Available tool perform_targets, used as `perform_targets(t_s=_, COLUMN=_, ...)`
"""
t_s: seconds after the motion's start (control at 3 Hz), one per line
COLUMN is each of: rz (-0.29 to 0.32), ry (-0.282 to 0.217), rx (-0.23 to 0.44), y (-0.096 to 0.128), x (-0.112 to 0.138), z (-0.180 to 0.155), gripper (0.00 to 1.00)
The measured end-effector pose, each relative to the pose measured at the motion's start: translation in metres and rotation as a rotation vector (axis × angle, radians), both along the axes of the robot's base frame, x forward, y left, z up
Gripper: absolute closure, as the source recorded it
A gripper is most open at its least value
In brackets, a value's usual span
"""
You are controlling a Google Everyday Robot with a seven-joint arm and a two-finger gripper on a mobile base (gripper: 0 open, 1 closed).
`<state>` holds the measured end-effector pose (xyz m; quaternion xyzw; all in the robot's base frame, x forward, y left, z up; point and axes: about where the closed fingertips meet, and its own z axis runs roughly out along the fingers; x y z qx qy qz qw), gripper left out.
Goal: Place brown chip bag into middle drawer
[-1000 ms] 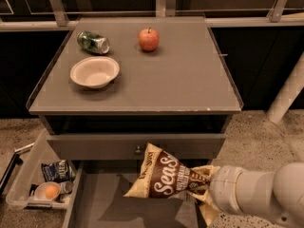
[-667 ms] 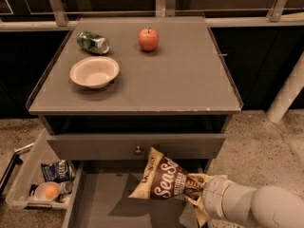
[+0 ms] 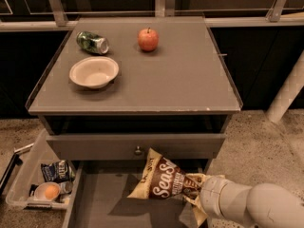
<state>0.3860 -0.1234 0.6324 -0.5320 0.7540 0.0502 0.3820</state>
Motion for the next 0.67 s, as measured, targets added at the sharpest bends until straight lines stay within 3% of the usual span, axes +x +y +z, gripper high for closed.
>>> perform_targets(t_s=0.67, rz=0.012, ry=0.074, rx=0.081, y=0.012, x=0.013, z=-0.080, gripper=1.00)
